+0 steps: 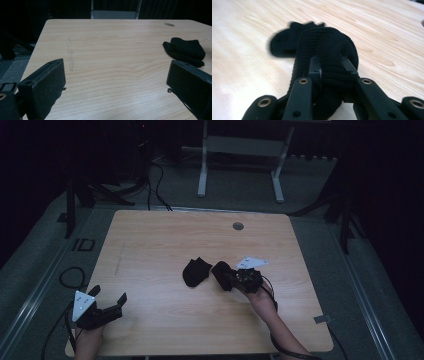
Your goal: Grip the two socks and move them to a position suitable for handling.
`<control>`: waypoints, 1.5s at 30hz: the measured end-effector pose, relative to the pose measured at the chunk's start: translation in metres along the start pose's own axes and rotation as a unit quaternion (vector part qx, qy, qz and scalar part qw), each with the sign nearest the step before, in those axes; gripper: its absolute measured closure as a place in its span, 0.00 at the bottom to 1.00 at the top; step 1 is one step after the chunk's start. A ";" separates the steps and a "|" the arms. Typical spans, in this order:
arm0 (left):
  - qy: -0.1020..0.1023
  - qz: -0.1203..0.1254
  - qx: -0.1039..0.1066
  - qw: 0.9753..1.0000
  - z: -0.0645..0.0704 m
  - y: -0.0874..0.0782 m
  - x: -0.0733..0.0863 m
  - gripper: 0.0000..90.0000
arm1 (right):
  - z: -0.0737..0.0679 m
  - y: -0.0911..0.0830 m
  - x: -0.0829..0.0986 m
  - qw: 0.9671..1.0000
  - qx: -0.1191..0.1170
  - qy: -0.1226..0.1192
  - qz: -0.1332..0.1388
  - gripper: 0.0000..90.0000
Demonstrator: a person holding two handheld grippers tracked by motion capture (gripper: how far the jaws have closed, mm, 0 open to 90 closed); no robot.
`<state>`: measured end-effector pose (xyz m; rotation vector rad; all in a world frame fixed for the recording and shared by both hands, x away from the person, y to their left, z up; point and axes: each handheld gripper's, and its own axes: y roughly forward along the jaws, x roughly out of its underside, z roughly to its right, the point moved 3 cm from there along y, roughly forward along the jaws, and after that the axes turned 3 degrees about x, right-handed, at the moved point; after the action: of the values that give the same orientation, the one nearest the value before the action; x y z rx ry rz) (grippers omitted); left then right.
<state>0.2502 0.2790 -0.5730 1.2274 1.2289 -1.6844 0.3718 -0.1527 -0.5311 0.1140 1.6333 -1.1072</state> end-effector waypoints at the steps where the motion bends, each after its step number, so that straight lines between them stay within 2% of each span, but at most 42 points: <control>1: 0.000 0.000 -0.001 1.000 0.000 0.000 0.000 0.03 | -0.005 -0.006 -0.001 1.000 -0.003 -0.004 0.006 0.84; 4: 0.000 0.000 -0.001 1.000 0.000 0.000 0.000 0.03 | -0.020 -0.023 0.000 1.000 -0.019 -0.007 0.020 0.84; 6: 0.001 0.000 0.000 1.000 0.000 0.000 0.000 0.03 | -0.028 -0.031 0.003 0.999 -0.033 0.003 0.027 0.84; 8: 0.001 0.001 0.000 1.000 0.000 0.000 0.000 0.03 | -0.035 -0.037 0.008 0.999 -0.043 0.011 0.027 0.84; 11: -0.001 0.002 0.000 1.000 0.000 -0.001 0.000 0.03 | -0.047 -0.041 0.020 0.999 -0.046 0.011 0.018 0.84; 13: 0.000 0.001 0.000 1.000 0.000 0.000 0.000 0.03 | -0.052 -0.040 0.030 0.999 -0.046 0.007 0.008 0.84; 15: 0.004 -0.005 -0.004 1.000 0.000 0.000 0.000 0.03 | -0.054 -0.037 0.042 0.998 -0.056 0.013 -0.003 0.84; 19: 0.004 -0.005 -0.004 1.000 0.000 0.001 0.000 0.03 | -0.056 -0.027 0.057 0.998 -0.054 0.006 -0.018 0.84; 24: 0.003 -0.004 -0.003 1.000 0.000 0.001 0.000 0.03 | -0.053 -0.012 0.071 0.998 -0.035 0.000 -0.048 0.83; 26: 0.003 -0.004 -0.003 1.000 0.000 0.001 0.000 0.03 | -0.052 -0.010 0.074 0.998 -0.036 0.006 -0.044 0.83; 28: 0.002 -0.004 -0.002 1.000 0.000 0.001 0.001 0.03 | -0.052 -0.010 0.074 0.998 -0.033 0.000 -0.046 0.81; 29: 0.002 -0.004 -0.001 1.000 0.000 0.001 0.000 0.03 | -0.052 -0.010 0.074 0.998 -0.033 0.004 -0.045 0.79; 32: 0.001 0.000 0.002 1.000 0.001 0.000 0.000 0.03 | -0.054 -0.013 0.071 0.997 -0.054 0.008 -0.051 0.57; 34: 0.002 -0.001 -0.002 1.000 0.001 0.000 0.000 0.03 | -0.055 -0.021 0.066 0.997 -0.062 0.010 -0.036 0.44; 37: -0.014 -0.002 0.011 1.000 0.002 0.001 0.000 0.03 | -0.054 -0.030 0.057 0.999 -0.044 0.009 -0.014 0.24; 39: -0.009 0.002 0.010 1.000 0.003 0.001 -0.002 0.03 | -0.053 -0.032 0.055 0.999 -0.043 0.012 -0.011 0.21; 40: -0.007 0.005 0.009 1.000 0.004 0.001 -0.002 0.03 | -0.054 -0.034 0.051 0.999 -0.047 0.018 0.002 0.20; 41: -0.005 0.007 0.010 1.000 0.005 0.000 -0.003 0.03 | -0.055 -0.034 0.051 0.998 -0.053 0.016 0.003 0.19; 43: 0.002 0.007 0.010 1.000 0.008 0.000 -0.003 0.03 | -0.060 -0.027 0.054 0.998 -0.058 0.004 -0.011 0.21; 45: 0.008 0.004 0.012 1.000 0.011 0.001 -0.003 0.03 | -0.065 -0.020 0.058 0.998 -0.059 -0.011 -0.027 0.27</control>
<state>0.2486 0.2687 -0.5694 1.2610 1.2157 -1.6897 0.2907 -0.1446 -0.5685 -0.0201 1.6857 -1.0475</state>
